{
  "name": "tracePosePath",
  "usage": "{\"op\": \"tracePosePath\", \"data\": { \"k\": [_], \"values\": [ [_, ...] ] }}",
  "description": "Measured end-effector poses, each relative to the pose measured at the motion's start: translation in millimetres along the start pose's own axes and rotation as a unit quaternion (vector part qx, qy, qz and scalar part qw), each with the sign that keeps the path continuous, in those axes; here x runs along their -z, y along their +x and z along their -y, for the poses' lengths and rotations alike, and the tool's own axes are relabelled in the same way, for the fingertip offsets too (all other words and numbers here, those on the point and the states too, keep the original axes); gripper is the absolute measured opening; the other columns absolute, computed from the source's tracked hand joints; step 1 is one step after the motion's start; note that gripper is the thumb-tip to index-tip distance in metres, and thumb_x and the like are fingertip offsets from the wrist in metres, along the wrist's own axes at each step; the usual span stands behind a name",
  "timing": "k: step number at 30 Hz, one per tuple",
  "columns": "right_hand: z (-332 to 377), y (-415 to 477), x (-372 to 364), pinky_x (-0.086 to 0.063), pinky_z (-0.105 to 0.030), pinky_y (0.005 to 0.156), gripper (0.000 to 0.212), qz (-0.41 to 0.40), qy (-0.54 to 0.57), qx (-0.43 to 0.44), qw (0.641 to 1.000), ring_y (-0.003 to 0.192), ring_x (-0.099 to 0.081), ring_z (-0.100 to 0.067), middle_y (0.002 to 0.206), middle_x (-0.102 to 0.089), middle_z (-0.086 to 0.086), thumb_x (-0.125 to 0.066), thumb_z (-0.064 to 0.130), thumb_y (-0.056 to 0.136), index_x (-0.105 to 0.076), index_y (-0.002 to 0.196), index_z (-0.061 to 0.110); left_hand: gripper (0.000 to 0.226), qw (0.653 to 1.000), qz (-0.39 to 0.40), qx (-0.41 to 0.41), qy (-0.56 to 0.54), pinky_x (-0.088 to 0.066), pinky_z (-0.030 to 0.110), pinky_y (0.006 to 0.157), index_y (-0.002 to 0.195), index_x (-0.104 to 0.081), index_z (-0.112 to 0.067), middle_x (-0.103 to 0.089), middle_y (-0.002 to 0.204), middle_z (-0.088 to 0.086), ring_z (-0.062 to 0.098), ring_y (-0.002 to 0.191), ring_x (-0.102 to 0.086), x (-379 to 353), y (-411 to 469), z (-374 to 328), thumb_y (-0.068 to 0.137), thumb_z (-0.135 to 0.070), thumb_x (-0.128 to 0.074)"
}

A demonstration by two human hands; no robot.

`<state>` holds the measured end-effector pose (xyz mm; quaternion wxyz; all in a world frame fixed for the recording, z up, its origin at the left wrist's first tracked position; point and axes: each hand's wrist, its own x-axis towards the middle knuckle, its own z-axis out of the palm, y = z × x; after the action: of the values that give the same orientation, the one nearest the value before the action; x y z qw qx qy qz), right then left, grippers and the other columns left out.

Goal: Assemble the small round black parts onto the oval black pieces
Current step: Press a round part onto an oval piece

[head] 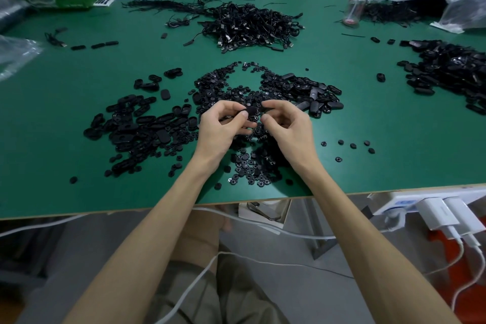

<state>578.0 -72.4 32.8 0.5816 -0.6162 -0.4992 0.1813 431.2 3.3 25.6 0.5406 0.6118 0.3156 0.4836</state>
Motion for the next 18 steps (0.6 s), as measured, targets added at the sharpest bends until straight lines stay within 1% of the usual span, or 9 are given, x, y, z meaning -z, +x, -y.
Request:
{"op": "tracePosePath", "data": {
  "k": [2, 4, 6, 9, 11, 12, 14, 16, 18],
  "values": [
    [-0.6, 1.1, -1.1, -0.051, -0.022, 0.075, 0.018, 0.011, -0.008, -0.001, 1.0, 0.077, -0.064, -0.005, 0.087, -0.074, 0.001, -0.07, 0.009, 0.094, -0.075, 0.111, 0.013, 0.013, 1.0, 0.007, -0.002, 0.006, -0.064, 0.036, 0.073, 0.107, -0.063, 0.003, -0.074, 0.095, 0.015, 0.03, 0.082, -0.078, 0.7, -0.4, -0.8, 0.097, -0.003, -0.069],
    [-1.5, 1.2, -1.8, -0.048, -0.019, 0.073, 0.015, 0.016, -0.02, 0.011, 1.0, 0.076, -0.063, -0.001, 0.087, -0.075, 0.005, -0.07, 0.009, 0.094, -0.077, 0.107, 0.013, 0.012, 1.0, 0.015, -0.004, 0.016, -0.062, 0.033, 0.071, 0.105, -0.063, 0.001, -0.076, 0.094, 0.013, 0.026, 0.081, -0.077, 1.0, -0.4, -1.4, 0.096, -0.002, -0.07],
    [-1.8, 0.7, -1.1, -0.045, -0.016, 0.072, 0.017, 0.01, -0.024, 0.019, 0.999, 0.075, -0.061, 0.002, 0.09, -0.076, 0.004, -0.069, 0.009, 0.094, -0.079, 0.106, 0.015, 0.011, 0.999, 0.018, -0.007, 0.028, -0.061, 0.031, 0.07, 0.104, -0.065, -0.002, -0.076, 0.093, 0.012, 0.024, 0.082, -0.077, 0.9, 0.0, -0.7, 0.095, -0.001, -0.071],
    [-0.5, -0.1, 0.3, -0.045, -0.016, 0.075, 0.025, 0.019, -0.018, 0.027, 0.999, 0.081, -0.062, 0.002, 0.098, -0.075, 0.001, -0.066, 0.006, 0.096, -0.079, 0.113, 0.019, 0.011, 0.996, 0.015, -0.033, 0.087, -0.06, 0.032, 0.078, 0.099, -0.069, -0.005, -0.075, 0.096, 0.011, 0.019, 0.088, -0.073, 0.8, 1.3, 1.8, 0.091, -0.005, -0.077],
    [0.6, -0.3, 0.2, -0.049, -0.02, 0.079, 0.029, 0.031, -0.019, 0.037, 0.999, 0.088, -0.065, -0.004, 0.102, -0.074, 0.0, -0.064, 0.005, 0.097, -0.078, 0.116, 0.02, 0.013, 0.989, 0.013, -0.047, 0.14, -0.058, 0.032, 0.082, 0.097, -0.073, -0.007, -0.072, 0.101, 0.011, 0.019, 0.091, -0.07, 0.7, 1.5, 2.4, 0.089, -0.012, -0.081],
    [0.9, -0.1, 0.0, -0.05, -0.022, 0.08, 0.029, 0.034, -0.02, 0.043, 0.998, 0.09, -0.066, -0.007, 0.102, -0.073, 0.0, -0.064, 0.005, 0.097, -0.078, 0.117, 0.02, 0.013, 0.986, 0.008, -0.051, 0.156, -0.057, 0.03, 0.081, 0.098, -0.074, -0.007, -0.07, 0.102, 0.011, 0.018, 0.091, -0.069, 0.7, 1.6, 1.8, 0.089, -0.014, -0.081],
    [0.6, 0.1, -0.3, -0.053, -0.027, 0.078, 0.028, 0.033, -0.013, 0.044, 0.998, 0.085, -0.066, -0.009, 0.095, -0.074, -0.001, -0.066, 0.005, 0.096, -0.076, 0.118, 0.018, 0.01, 0.989, 0.003, -0.045, 0.139, -0.055, 0.027, 0.072, 0.098, -0.072, -0.01, -0.071, 0.096, 0.009, 0.014, 0.082, -0.068, 1.2, 1.1, 0.0, 0.092, -0.015, -0.078],
    [0.2, 0.3, -0.5, -0.057, -0.036, 0.079, 0.022, 0.022, 0.011, 0.031, 0.999, 0.083, -0.068, -0.015, 0.09, -0.074, -0.003, -0.069, 0.006, 0.095, -0.072, 0.115, 0.013, 0.006, 0.995, 0.013, -0.028, 0.099, -0.053, 0.025, 0.06, 0.096, -0.069, -0.014, -0.071, 0.085, 0.003, 0.01, 0.072, -0.068, 0.5, -0.4, -1.7, 0.095, -0.013, -0.074],
    [-0.8, 0.5, 0.1, -0.059, -0.042, 0.082, 0.016, 0.007, 0.028, 0.019, 0.999, 0.085, -0.07, -0.018, 0.091, -0.074, -0.004, -0.073, 0.007, 0.093, -0.07, 0.109, 0.009, 0.006, 0.996, 0.017, -0.022, 0.08, -0.054, 0.025, 0.057, 0.097, -0.066, -0.012, -0.071, 0.081, 0.003, 0.01, 0.069, -0.069, -1.0, -1.0, -2.1, 0.097, -0.009, -0.071]
  ]
}}
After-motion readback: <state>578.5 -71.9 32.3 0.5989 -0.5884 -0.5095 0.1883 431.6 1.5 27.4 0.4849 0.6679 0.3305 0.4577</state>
